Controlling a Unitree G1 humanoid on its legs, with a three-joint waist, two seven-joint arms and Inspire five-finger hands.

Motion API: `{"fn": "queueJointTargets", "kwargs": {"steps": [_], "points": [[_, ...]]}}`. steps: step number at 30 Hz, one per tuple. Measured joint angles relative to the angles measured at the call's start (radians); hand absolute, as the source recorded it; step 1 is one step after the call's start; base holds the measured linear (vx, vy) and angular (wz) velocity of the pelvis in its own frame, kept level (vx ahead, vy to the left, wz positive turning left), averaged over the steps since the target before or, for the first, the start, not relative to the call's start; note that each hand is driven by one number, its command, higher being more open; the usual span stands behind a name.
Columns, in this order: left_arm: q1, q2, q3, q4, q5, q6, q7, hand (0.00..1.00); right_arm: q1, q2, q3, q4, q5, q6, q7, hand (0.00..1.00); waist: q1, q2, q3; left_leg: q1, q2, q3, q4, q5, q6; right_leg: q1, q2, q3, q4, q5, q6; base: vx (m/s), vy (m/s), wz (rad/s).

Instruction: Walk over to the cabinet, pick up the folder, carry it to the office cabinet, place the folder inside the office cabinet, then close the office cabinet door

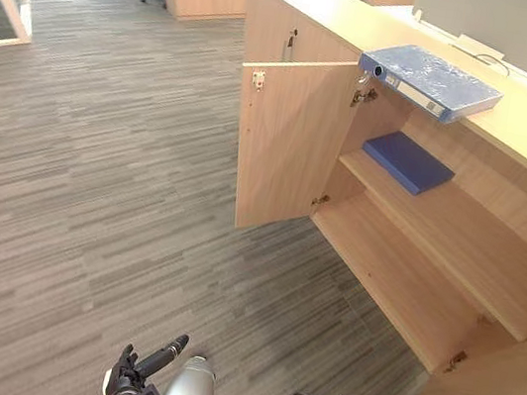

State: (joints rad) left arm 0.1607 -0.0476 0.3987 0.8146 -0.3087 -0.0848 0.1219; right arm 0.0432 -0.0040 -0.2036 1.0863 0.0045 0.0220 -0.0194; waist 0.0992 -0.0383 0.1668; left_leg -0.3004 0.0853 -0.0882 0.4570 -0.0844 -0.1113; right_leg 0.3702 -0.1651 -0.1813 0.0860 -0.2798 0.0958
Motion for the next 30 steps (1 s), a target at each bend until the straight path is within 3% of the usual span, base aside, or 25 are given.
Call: {"fn": "queueJointTargets", "kwargs": {"steps": [2,3,4,6,7,9,10,11,12,14,15,18,19,20,25,27,28,30], "points": [[-0.022,0.017,0.002,0.052,0.002,-0.024,0.003,1.00,-0.013,0.013,0.039,0.000,-0.002,-0.004,0.016,1.00,0.000,-0.018,-0.012,-0.002,-0.042,-0.001,0.038,-0.050,0.019,-0.018,-0.031,0.017,0.033,0.042,-0.030,0.43,0.365,-0.08],[-0.034,0.023,0.029,0.086,-0.009,-0.017,0.000,1.00,-0.023,0.014,0.036,0.012,-0.002,-0.006,0.019,1.00,0.000,-0.014,-0.022,0.000,-0.060,0.016,0.093,-0.079,0.044,-0.017,-0.061,0.052,0.059,0.065,-0.004,0.36,0.344,-0.19],[-0.036,0.023,0.048,0.103,-0.012,-0.015,0.001,1.00,-0.029,0.014,0.032,0.021,-0.002,-0.006,0.020,1.00,0.000,-0.017,-0.031,0.008,-0.070,0.032,0.105,-0.095,0.061,-0.022,-0.080,0.072,0.078,0.069,0.003,0.36,0.347,-0.55],[-0.009,0.032,0.080,0.156,-0.017,-0.012,0.013,1.00,-0.033,0.002,0.024,0.031,-0.003,-0.016,0.023,1.00,0.012,-0.021,-0.049,0.117,-0.127,0.105,0.044,-0.117,0.098,-0.115,-0.186,0.187,0.278,0.093,0.023,0.32,0.300,-1.15],[0.009,0.031,0.081,0.161,-0.027,-0.012,0.018,1.00,-0.031,-0.004,0.020,0.033,-0.003,-0.020,0.023,1.00,0.011,-0.018,-0.051,0.158,-0.146,0.117,0.007,-0.117,0.106,-0.158,-0.213,0.209,0.356,0.111,0.008,0.27,0.273,-1.32],[0.052,0.028,0.081,0.174,-0.056,-0.011,0.035,1.00,-0.021,-0.026,-0.030,0.029,-0.005,-0.026,0.025,1.00,0.002,-0.006,-0.066,0.267,-0.199,0.176,-0.109,-0.107,0.144,-0.293,-0.313,0.191,0.579,0.209,-0.102,0.26,0.264,-0.96],[0.058,0.025,0.085,0.184,-0.057,-0.012,0.039,1.00,-0.023,-0.034,-0.058,0.028,-0.004,-0.026,0.025,1.00,-0.002,0.003,-0.064,0.306,-0.207,0.200,-0.144,-0.105,0.159,-0.322,-0.361,0.121,0.656,0.230,-0.155,0.18,0.200,-0.58],[0.051,0.029,0.104,0.192,-0.058,-0.013,0.041,1.00,-0.027,-0.037,-0.072,0.023,-0.005,-0.032,0.021,1.00,-0.006,0.007,-0.055,0.347,-0.208,0.211,-0.174,-0.104,0.165,-0.343,-0.397,0.029,0.742,0.206,-0.193,0.13,0.145,-0.48],[0.051,0.032,0.132,0.192,-0.052,-0.015,0.045,1.00,-0.029,-0.036,-0.081,0.023,-0.005,-0.039,0.021,1.00,-0.009,0.013,-0.050,0.392,-0.200,0.220,-0.209,-0.101,0.170,-0.364,-0.402,-0.073,0.813,0.169,-0.196,0.08,0.080,-0.43],[0.049,0.032,0.137,0.192,-0.049,-0.015,0.046,1.00,-0.038,-0.029,-0.088,0.024,-0.004,-0.051,0.023,1.00,-0.012,0.022,-0.045,0.429,-0.159,0.248,-0.240,-0.102,0.171,-0.408,-0.320,-0.158,0.824,0.069,-0.120,0.06,0.011,-0.61],[0.048,0.021,0.120,0.192,-0.034,-0.013,0.044,1.00,-0.064,-0.025,-0.088,0.027,-0.004,-0.053,0.025,1.00,-0.022,0.036,-0.017,0.466,-0.120,0.269,-0.256,-0.116,0.174,-0.426,-0.236,-0.228,0.740,0.008,-0.073,0.02,-0.053,-0.68],[0.045,0.016,0.086,0.190,-0.033,-0.013,0.031,1.00,-0.080,-0.004,-0.086,0.011,-0.003,-0.060,0.026,1.00,-0.032,0.030,0.002,0.481,-0.091,0.285,-0.263,-0.145,0.155,-0.479,-0.136,-0.271,0.525,0.014,-0.050,-0.02,-0.113,-0.34],[0.034,0.024,0.079,0.190,-0.029,-0.015,0.030,1.00,-0.079,0.008,-0.087,-0.006,-0.003,-0.067,0.025,1.00,-0.036,0.018,0.009,0.484,-0.090,0.276,-0.266,-0.150,0.147,-0.507,-0.114,-0.256,0.450,0.067,-0.063,0.02,-0.236,0.08],[0.029,0.021,0.076,0.191,-0.020,-0.015,0.032,1.00,-0.072,0.010,-0.088,-0.012,-0.003,-0.066,0.023,1.00,-0.042,0.012,0.010,0.497,-0.089,0.257,-0.288,-0.152,0.143,-0.502,-0.101,-0.255,0.446,0.067,-0.088,0.16,-0.260,0.14],[0.026,0.002,0.074,0.190,0.031,-0.015,0.024,1.00,-0.070,0.014,-0.091,-0.014,-0.003,-0.055,0.019,1.00,-0.044,0.042,0.007,0.529,0.002,0.185,-0.296,-0.169,0.054,-0.452,0.025,-0.297,0.393,-0.001,-0.121,0.22,-0.218,-0.03],[0.029,0.003,0.078,0.186,0.035,-0.014,0.014,1.00,-0.060,0.011,-0.117,-0.011,-0.003,-0.027,0.014,1.00,-0.045,0.045,0.002,0.507,0.061,0.143,-0.167,-0.209,0.025,-0.376,0.096,-0.321,0.323,-0.018,-0.132,0.31,-0.234,0.15],[0.030,0.003,0.080,0.184,0.034,-0.014,0.013,1.00,-0.052,0.011,-0.129,-0.012,-0.003,-0.026,0.013,1.00,-0.045,0.044,-0.001,0.487,0.072,0.134,-0.107,-0.217,0.028,-0.353,0.112,-0.325,0.298,-0.018,-0.133,0.35,-0.223,0.04],[0.036,-0.007,0.097,0.160,0.035,-0.005,0.010,1.00,-0.017,-0.003,-0.126,-0.023,-0.002,-0.024,0.010,1.00,-0.047,0.053,-0.022,0.348,0.119,0.099,0.231,-0.204,0.027,-0.284,0.179,-0.319,0.209,-0.008,-0.149,0.31,-0.115,-0.14]]}}
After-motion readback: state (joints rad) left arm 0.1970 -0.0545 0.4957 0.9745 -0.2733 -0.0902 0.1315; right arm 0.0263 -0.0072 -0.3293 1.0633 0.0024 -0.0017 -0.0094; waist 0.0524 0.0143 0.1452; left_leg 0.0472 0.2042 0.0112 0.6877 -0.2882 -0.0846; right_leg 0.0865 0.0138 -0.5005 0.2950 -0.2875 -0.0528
